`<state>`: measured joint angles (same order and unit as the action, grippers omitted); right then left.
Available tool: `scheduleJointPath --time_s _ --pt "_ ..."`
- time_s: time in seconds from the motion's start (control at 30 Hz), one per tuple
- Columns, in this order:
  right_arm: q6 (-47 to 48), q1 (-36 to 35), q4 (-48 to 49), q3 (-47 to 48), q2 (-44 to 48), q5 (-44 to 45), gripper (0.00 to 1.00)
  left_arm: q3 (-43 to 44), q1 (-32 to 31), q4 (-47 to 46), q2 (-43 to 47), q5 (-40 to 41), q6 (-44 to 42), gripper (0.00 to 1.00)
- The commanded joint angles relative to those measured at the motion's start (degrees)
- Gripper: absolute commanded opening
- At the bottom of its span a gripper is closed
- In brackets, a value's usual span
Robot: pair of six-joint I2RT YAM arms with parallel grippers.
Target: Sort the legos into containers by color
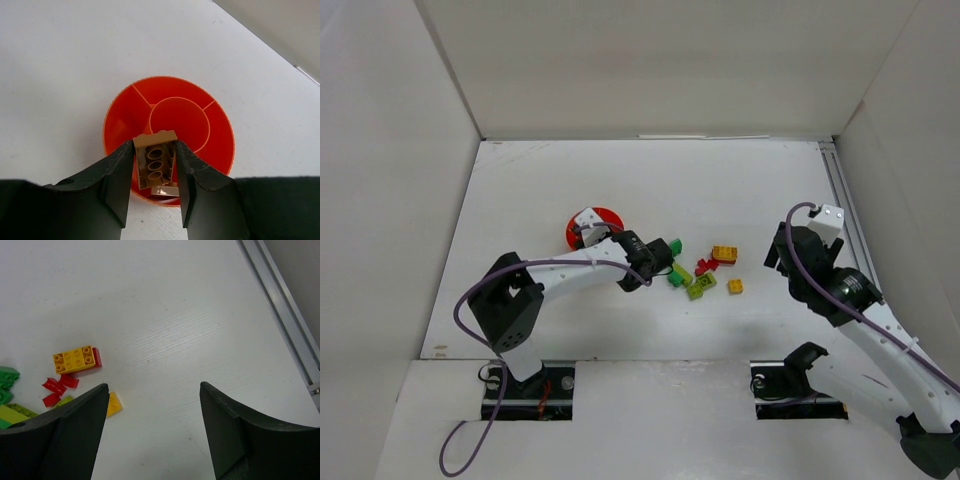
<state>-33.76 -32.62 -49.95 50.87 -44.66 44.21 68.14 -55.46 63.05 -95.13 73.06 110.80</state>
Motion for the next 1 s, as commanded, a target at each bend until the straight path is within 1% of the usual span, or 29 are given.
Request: scheduleJointPath --time_s 0.0,0.03,0.07,0.17,0.27,0.33,0.5,0.57,0.6,0.67,0.7,0.73,0.77,0.8,0.83,0.87,0.9,0.93,0.97 --pt "0.8 0.28 0.13 2.3 1.24 1.59 0.78 -0.64 -0.61 1.9 -0.66 3.5 5.21 0.29" --pt "0.8 0.28 0.12 2.3 1.25 1.59 0.78 -1.16 -0.61 1.9 -0.67 3.5 5.73 0.29" --pt "0.8 0.28 0.12 2.3 1.86 1.59 0.78 -1.17 -0.61 1.9 -1.19 4.02 5.74 0.33" --pt "0.8 0.28 0.12 2.3 2.38 2.11 0.78 -1.17 -1.14 1.9 -1.72 4.02 5.74 0.35" --pt "0.8 0.28 0.12 2.3 2.39 2.11 0.78 -1.69 -1.14 1.9 -1.72 3.5 6.35 0.42" --pt "0.8 0.28 0.12 2.3 2.39 2.11 0.78 -1.69 -1.14 1.9 -1.72 3.5 6.35 0.43" --pt "0.8 0.81 0.12 2.3 2.39 2.11 0.78 -1.69 -1.67 1.9 -1.2 2.88 5.83 0.63" --pt "0.8 0.81 0.12 2.3 2.39 2.11 0.78 -1.69 -2.19 1.9 -0.5 2.88 5.04 0.68" --pt "0.8 0.81 0.12 2.3 2.39 2.11 0.78 -1.69 -2.19 1.9 -0.49 2.88 4.17 0.73" --pt "0.8 0.81 0.12 2.3 2.39 1.59 0.78 -0.9 -2.9 1.9 1.26 2.35 2.23 0.78" --pt "0.8 0.81 0.12 2.3 2.39 1.59 0.78 0.14 -3.42 1.9 1.79 1.66 1.09 0.84" --pt "1.32 0.81 0.12 2.3 2.39 0.98 0.78 1.11 -3.42 1.9 2.49 1.13 -2.66 0.96" --pt "2.11 0.81 0.12 2.3 2.39 0.01 0.78 2.25 -3.42 1.9 3.8 0.51 -5.05 1.0" --pt "3.25 0.81 0.9 2.3 2.39 -0.69 0.8 4.96 -4.03 1.9 3.81 -0.36 -8.03 1.0" --pt "6.39 0.81 2.91 2.3 2.39 -1.66 0.81 6.64 -4.04 -1.23 4.51 -1.07 -13.11 1.0" --pt "8.25 0.81 4.32 1.61 2.39 -2.71 0.83 8.22 -4.04 -4.22 5.13 -3.16 -20.47 1.0" --pt "9.57 0.81 5.38 1.6 2.39 -4.72 0.86 10.67 -4.56 -6.86 5.13 -4.66 -31.85 1.0" --pt "10.37 0.81 6.18 0.9 2.39 -5.53 0.86 11.74 -4.57 -9.67 5.74 -6.33 -35.1 1.0" --pt "12.29 0.81 7.84 0.29 2.39 -7.1 0.87 12.45 -4.57 -13.87 7.14 -8.7 -42.09 1.0"
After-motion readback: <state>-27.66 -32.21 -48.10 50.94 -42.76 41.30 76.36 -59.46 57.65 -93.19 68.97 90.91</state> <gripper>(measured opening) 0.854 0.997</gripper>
